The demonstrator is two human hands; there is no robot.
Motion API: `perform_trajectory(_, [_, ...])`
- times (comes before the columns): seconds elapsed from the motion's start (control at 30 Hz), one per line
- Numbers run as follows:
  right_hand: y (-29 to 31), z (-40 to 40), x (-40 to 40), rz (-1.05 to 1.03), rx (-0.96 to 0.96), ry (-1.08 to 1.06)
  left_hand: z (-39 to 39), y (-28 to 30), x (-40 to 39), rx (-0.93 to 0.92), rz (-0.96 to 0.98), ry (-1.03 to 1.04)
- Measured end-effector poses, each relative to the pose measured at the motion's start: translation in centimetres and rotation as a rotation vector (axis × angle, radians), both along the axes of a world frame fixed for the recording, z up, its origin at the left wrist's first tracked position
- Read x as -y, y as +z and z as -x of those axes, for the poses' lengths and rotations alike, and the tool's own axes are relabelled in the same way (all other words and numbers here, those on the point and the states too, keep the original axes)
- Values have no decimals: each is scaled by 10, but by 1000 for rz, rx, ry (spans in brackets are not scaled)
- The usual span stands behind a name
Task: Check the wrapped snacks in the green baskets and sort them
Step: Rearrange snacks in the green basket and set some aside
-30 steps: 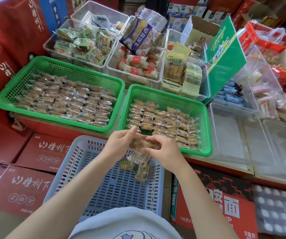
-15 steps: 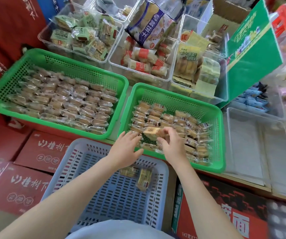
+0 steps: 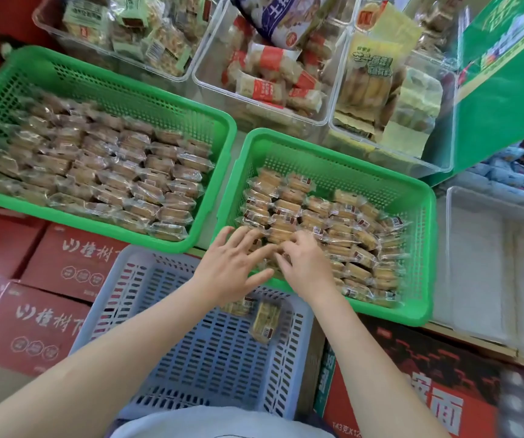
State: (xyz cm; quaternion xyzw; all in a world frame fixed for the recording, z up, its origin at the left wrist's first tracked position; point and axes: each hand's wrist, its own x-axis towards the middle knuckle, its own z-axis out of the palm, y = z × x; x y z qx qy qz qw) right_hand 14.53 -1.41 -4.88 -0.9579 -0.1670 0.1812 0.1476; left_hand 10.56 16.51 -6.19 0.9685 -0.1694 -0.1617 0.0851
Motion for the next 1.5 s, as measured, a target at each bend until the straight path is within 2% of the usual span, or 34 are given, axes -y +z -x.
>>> perform_trajectory(0.13, [6,-12,1,-196,17,-218,-6,3,2,-99,-22,-32])
perform_trajectory(0.33, [-8,-25,-7,-9,-118,-340,-8,3,5,-145,-54,-30])
perform_trajectory(0.53, [-7,-24,-17,-17,-71,-510,-8,6,6,-154,-32,3])
perform_trajectory(0.87, [-6,-33,-11,32,-212,-538,-8,8,6,-149,-15,21])
perform_trajectory(0.97, [2,-35,-10,-86,-246,-582,-9,10,5,-164,-19,16])
perform_trajectory(1.1, [18,-33,-2,-380,-349,-754,-6,14,2,-183,14,31])
perform_trajectory(1.23, [50,-20,10,-654,-255,-851,8,29,1,-221,240,197])
perform_trajectory(1.37, [86,4,21,-767,-100,-835,25,64,3,-167,643,480])
perform_trajectory(1.43, [100,21,20,-796,-163,-757,32,87,7,-95,816,548])
perform_trajectory(1.5, [113,40,14,-773,-276,-633,37,106,9,-135,943,582])
